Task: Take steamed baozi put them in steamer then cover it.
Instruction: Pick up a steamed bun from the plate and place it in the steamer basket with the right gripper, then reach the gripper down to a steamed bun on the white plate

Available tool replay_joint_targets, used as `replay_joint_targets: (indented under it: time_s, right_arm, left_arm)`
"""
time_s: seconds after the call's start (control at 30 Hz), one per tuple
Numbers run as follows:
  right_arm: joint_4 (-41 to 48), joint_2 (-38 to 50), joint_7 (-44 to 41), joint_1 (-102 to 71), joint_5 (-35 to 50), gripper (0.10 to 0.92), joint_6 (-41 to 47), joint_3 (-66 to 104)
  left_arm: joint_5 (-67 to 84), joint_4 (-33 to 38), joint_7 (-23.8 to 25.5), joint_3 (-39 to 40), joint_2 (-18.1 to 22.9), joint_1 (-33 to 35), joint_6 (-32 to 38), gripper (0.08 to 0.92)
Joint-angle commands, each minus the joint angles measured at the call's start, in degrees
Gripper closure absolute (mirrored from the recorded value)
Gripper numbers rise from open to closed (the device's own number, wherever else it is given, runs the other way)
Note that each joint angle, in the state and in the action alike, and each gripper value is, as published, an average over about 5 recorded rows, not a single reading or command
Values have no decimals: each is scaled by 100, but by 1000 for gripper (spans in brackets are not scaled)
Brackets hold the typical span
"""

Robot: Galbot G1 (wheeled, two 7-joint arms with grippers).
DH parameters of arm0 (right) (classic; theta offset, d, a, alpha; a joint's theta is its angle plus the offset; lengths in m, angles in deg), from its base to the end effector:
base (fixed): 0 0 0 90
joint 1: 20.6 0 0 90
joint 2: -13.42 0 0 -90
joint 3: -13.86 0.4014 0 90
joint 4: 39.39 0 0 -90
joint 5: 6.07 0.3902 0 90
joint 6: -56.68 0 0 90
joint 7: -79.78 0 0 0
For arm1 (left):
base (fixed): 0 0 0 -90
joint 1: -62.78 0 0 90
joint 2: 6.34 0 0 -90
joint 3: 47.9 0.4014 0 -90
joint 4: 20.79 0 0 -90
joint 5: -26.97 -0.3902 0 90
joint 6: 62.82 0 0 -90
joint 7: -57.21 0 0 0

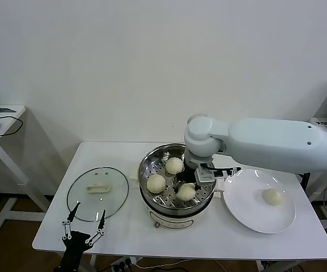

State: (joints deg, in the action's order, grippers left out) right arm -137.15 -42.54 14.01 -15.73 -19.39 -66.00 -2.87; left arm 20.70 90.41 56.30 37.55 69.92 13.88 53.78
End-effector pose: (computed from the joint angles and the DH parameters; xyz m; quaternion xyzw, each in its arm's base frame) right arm 0.5039 0.1116 -0.0688 -0.6762 -0.0275 -0.7321 0.0775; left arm 0.1116 0.0899 -0.4238 0.0689 0.9823 0.1622 0.0639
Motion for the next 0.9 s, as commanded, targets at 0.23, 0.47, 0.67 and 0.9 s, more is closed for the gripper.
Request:
replay_joint_targets:
  time_s: [0.23, 0.47, 0.67, 0.9]
  right_arm:
    - [88, -266, 25, -267, -282, 321, -115, -2]
    - [155, -406, 25, -327, -295, 274, -96, 2]
    - [97, -383, 3, -270, -232, 206, -21, 98]
    - [117, 333, -385, -27, 535, 203, 306, 700]
  left_arm:
    - [5, -14, -20, -7, 4, -15, 28, 177]
    - [5, -32, -30, -20, 0, -27, 36, 177]
    - [5, -29, -39, -13, 4, -36, 30, 177]
    - [4, -1, -43, -7, 3, -28, 22, 177]
